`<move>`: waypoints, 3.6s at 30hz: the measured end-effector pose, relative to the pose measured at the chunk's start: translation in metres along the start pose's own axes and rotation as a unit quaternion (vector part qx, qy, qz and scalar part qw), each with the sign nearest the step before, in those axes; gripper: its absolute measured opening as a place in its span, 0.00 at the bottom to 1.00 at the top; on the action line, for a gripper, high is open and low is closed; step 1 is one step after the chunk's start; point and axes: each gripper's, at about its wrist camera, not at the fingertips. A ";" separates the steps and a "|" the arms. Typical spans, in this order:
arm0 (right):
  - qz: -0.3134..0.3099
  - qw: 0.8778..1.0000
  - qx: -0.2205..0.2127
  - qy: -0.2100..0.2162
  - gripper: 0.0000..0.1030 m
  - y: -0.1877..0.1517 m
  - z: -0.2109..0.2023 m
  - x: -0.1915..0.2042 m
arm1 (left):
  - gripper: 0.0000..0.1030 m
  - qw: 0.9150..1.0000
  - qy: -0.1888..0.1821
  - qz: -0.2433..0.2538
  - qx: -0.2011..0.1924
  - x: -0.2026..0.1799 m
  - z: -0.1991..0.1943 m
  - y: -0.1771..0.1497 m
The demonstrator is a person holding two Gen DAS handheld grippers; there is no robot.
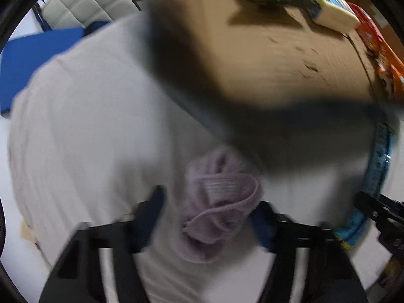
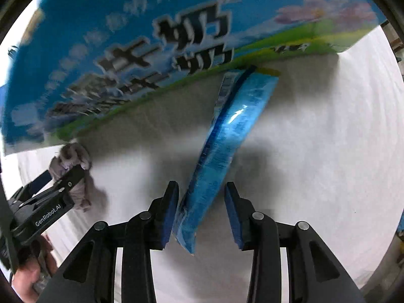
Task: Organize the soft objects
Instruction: 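Grasp the lavender sock with the left tool while the right tool grasps the blue wrapper, then carry sock and wrapper into the box and open both tools to release them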
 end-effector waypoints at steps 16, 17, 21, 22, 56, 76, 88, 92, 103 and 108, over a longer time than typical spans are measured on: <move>-0.114 0.986 0.083 -0.087 0.18 -0.077 0.010 -0.049 | 0.41 0.990 -0.111 -0.077 0.051 -0.055 0.006 -0.116; -0.115 0.985 0.088 -0.089 0.18 -0.081 0.010 -0.055 | 0.41 0.988 -0.116 -0.080 0.056 -0.058 0.008 -0.121; -0.120 0.984 0.102 -0.080 0.19 -0.090 0.010 -0.070 | 0.41 0.989 -0.112 -0.084 0.054 -0.066 0.013 -0.129; -0.113 0.986 0.101 -0.065 0.19 -0.088 0.010 -0.072 | 0.41 0.989 -0.110 -0.085 0.053 -0.066 0.014 -0.127; -0.135 0.987 0.032 -0.081 0.14 -0.111 -0.031 -0.040 | 0.36 0.991 -0.108 -0.080 0.008 -0.126 -0.053 -0.135; -0.092 0.982 -0.137 0.095 0.14 -0.018 -0.244 0.028 | 0.36 0.974 -0.142 -0.083 -0.155 -0.062 -0.219 0.003; -0.019 0.986 -0.137 0.096 0.14 0.083 -0.192 0.042 | 0.36 0.978 -0.129 -0.097 -0.129 -0.040 -0.184 0.076; 0.038 0.985 -0.121 0.116 0.14 0.107 -0.159 0.032 | 0.36 0.980 -0.144 -0.107 -0.083 -0.036 -0.153 0.091; 0.103 0.983 -0.086 0.128 0.14 0.137 -0.083 0.021 | 0.38 0.980 -0.162 -0.118 -0.012 -0.031 -0.093 0.113; 0.108 0.985 -0.052 0.128 0.17 0.142 -0.060 0.021 | 0.39 0.980 -0.163 -0.116 0.007 -0.034 -0.083 0.117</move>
Point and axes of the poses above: each gripper's, at about its wrist camera, not at the fingertips, and z roughly the way its jaws point, x to its left, y to its top, and after that the axes turned 1 degree about -y, right-handed
